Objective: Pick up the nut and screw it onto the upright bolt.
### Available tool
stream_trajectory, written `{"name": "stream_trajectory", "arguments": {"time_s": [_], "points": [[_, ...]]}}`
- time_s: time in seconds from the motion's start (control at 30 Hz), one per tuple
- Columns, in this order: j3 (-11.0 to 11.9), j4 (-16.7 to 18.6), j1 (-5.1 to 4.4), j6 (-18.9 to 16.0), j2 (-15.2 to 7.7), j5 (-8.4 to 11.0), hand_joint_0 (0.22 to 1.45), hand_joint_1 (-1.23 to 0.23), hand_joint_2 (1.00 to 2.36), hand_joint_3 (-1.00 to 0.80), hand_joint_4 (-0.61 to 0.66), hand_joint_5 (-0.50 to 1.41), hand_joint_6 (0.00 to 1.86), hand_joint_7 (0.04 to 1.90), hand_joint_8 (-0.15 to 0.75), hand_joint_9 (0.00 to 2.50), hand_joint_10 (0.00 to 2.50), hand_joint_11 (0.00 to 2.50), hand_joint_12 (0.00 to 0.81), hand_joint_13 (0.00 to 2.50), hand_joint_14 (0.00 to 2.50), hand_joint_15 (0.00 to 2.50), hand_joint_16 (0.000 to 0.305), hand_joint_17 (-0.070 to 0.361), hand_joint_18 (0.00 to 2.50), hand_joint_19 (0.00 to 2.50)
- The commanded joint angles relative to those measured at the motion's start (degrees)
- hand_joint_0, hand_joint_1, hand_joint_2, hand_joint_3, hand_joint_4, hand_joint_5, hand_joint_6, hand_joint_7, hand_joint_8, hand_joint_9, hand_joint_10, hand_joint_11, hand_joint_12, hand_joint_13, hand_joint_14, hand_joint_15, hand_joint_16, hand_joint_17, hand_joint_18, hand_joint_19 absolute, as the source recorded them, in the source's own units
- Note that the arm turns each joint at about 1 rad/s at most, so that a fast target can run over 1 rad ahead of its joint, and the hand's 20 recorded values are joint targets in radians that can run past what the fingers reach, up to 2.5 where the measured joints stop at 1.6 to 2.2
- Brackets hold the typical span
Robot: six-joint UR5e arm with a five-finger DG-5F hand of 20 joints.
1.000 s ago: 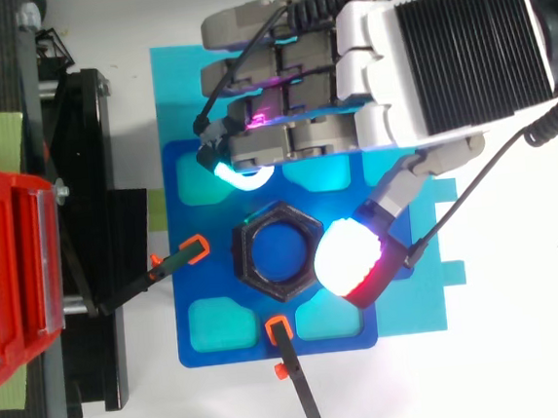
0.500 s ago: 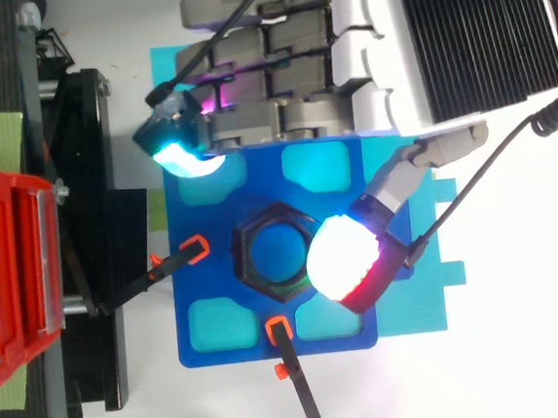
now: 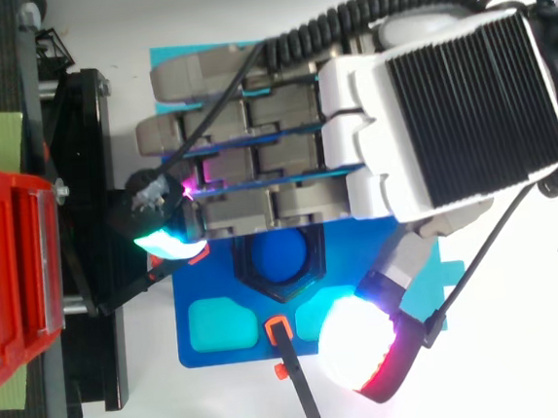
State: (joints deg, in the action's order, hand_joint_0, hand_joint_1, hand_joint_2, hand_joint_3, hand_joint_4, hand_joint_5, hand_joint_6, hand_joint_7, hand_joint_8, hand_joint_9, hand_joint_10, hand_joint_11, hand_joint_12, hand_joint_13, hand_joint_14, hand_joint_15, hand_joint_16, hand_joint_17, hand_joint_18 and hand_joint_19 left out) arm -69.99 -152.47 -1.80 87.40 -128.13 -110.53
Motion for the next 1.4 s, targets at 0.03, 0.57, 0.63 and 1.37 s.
{"name": "stream_trajectory", "arguments": {"time_s": [0.03,0.57,0.63,1.37], "points": [[-0.06,-1.87,-0.40,0.14,-0.01,0.14,0.44,0.05,1.00,-0.50,0.14,-0.14,0.50,0.66,0.206,0.46,0.00,0.00,0.286,0.36,0.00,0.00,0.035,0.079,0.12,0.00],[-0.06,-4.33,-0.14,0.31,-0.01,0.14,0.48,-0.05,1.00,-0.50,0.24,-0.08,0.50,1.17,0.241,0.61,0.00,0.00,0.266,0.49,0.00,0.00,0.029,0.065,0.21,0.00],[-0.06,-4.33,0.04,0.31,0.07,0.14,0.48,-0.05,1.00,-0.50,0.24,-0.06,0.50,1.24,0.246,0.65,0.00,0.00,0.263,0.51,0.00,0.00,0.028,0.064,0.23,0.00],[-0.06,-4.15,3.03,0.14,0.07,-0.92,0.47,-0.12,1.00,-0.50,0.11,0.04,0.53,1.49,0.255,1.00,0.00,0.00,0.210,0.71,0.00,0.00,0.026,0.058,0.41,0.00]]}}
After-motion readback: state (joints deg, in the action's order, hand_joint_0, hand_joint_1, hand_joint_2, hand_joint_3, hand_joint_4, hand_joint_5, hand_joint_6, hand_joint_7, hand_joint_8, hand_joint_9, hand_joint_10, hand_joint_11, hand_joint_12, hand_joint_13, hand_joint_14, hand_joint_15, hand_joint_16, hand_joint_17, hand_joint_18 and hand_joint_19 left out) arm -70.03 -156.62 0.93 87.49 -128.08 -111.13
